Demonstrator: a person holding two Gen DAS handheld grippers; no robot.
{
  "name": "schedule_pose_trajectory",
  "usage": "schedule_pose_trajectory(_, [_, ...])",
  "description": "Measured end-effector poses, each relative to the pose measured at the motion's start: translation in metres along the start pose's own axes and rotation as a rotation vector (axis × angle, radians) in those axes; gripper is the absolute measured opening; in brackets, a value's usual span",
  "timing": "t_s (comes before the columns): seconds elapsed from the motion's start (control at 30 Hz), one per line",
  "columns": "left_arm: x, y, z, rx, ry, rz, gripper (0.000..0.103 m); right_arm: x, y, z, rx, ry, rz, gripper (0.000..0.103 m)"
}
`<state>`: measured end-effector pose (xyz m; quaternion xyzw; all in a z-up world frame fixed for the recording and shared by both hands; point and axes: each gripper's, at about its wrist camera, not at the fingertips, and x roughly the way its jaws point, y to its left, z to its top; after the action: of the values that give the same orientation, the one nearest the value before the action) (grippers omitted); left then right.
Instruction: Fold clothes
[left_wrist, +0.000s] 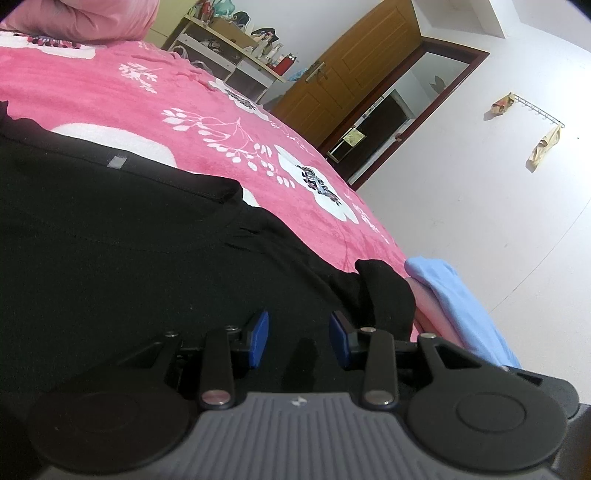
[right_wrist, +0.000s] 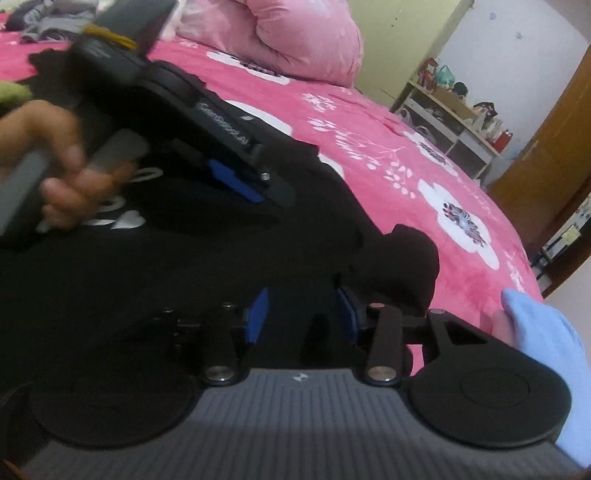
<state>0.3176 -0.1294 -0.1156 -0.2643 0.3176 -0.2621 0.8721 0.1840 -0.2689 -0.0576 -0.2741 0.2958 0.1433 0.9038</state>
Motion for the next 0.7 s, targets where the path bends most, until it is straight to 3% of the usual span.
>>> schedule_pose_trajectory(0.37, [-0.001,0.0,-0.001,-0.004,0.0,-0.003,0.038,0.01,-0.078,-0.016,0.379,0.007,-0.029,0.041])
schedule_pose_trajectory(0.47, [-0.001,0.0,-0.001,-0.004,0.0,-0.003,0.038,0.014,-0.093,-0.034,0.555,0.039,-0.012,0.041])
schedule_pose_trajectory(0.53, [-0.001,0.0,0.0,-0.004,0.0,-0.003,0.038,0.024,-0.106,-0.049,0.71,0.06,0.044,0.04])
schedule_pose_trajectory(0.57, [-0.001,0.0,0.0,-0.004,0.0,-0.003,0.038,0.025,-0.109,-0.056,0.773,0.061,0.066,0.038])
schedule_pose_trajectory(0.6, [-0.001,0.0,-0.001,-0.004,0.0,-0.003,0.038,0.026,-0.11,-0.061,0.806,0.048,0.082,0.028])
schedule_pose_trajectory(0.63, [-0.001,0.0,-0.001,-0.004,0.0,-0.003,0.038,0.023,-0.104,-0.06,0.78,0.032,0.078,0.017])
schedule_pose_trajectory(0.7, [-0.001,0.001,0.0,-0.004,0.0,-0.003,0.038,0.018,-0.087,-0.052,0.678,-0.003,0.046,0.014])
